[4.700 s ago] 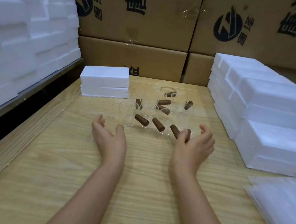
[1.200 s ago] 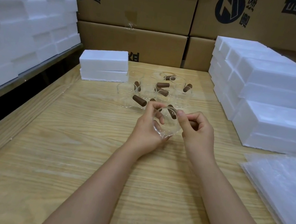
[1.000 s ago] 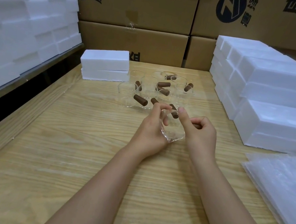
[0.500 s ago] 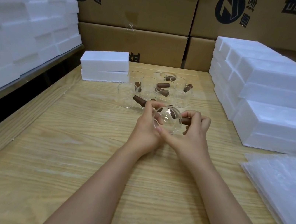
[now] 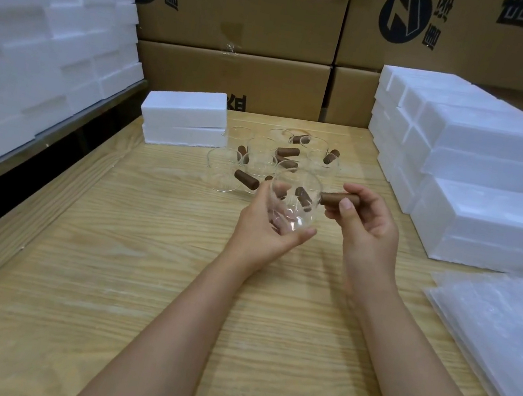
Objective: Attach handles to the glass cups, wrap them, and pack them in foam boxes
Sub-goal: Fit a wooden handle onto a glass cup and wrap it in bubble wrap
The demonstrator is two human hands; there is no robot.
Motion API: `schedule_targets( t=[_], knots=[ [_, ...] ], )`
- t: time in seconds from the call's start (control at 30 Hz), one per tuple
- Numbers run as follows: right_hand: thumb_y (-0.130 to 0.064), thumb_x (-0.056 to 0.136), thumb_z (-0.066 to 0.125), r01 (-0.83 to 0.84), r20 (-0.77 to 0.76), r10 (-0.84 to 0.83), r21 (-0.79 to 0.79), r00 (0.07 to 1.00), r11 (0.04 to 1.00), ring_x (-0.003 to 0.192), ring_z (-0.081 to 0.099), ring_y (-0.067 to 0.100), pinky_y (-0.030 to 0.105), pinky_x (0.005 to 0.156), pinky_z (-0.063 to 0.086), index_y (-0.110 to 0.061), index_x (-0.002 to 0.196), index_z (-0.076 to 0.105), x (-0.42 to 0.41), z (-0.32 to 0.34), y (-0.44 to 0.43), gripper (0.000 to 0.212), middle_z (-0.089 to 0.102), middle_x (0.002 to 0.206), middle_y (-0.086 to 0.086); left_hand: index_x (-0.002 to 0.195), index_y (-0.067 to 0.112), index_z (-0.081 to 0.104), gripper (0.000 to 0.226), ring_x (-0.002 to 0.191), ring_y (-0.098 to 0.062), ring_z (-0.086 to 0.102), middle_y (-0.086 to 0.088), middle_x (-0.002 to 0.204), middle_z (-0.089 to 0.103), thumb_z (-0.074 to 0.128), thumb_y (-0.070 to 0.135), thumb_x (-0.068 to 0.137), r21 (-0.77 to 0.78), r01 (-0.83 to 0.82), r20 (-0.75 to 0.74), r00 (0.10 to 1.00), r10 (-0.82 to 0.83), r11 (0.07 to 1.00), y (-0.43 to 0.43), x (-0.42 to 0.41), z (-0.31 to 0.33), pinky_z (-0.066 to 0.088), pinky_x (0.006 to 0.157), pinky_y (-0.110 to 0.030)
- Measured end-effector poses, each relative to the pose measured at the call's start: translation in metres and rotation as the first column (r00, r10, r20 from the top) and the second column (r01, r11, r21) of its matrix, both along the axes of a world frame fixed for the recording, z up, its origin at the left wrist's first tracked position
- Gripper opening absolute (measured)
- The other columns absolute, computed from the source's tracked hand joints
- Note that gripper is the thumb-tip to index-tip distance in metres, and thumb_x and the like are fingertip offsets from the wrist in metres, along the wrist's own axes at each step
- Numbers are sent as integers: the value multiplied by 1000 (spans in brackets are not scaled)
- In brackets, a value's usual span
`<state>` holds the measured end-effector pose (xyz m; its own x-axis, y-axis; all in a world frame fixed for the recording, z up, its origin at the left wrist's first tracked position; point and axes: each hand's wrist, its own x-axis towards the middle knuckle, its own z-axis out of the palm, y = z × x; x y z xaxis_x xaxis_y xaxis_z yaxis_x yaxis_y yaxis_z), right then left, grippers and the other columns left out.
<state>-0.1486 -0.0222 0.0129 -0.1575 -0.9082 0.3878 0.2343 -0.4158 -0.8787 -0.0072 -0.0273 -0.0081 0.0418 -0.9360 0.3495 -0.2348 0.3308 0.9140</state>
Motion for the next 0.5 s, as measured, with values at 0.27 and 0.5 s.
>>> schedule_targets(
  t=[0.27, 0.5],
  knots=[
    [-12, 94, 56, -8, 161, -24, 194, 987, 981, 64, 60, 13, 21, 62, 51, -7, 97, 63, 0, 1, -2, 9, 71, 80, 3, 142, 55, -5, 131, 127, 21, 32, 16, 156, 16, 92, 21, 61, -179, 56, 114, 993, -36, 982, 2, 2, -1, 36, 103, -10],
    [-25, 94, 57, 30, 50, -47, 305, 998, 952, 47, 49, 8, 17, 45, 41, -7, 77, 66, 4, 2, -1, 27, 56, 54, 0, 143, 42, 18, 108, 140, 3, 27, 14, 160, 10, 89, 24, 64, -325, -50, 131, 987, 97, 944, -1, 0, 0, 35, 107, -17]
  ],
)
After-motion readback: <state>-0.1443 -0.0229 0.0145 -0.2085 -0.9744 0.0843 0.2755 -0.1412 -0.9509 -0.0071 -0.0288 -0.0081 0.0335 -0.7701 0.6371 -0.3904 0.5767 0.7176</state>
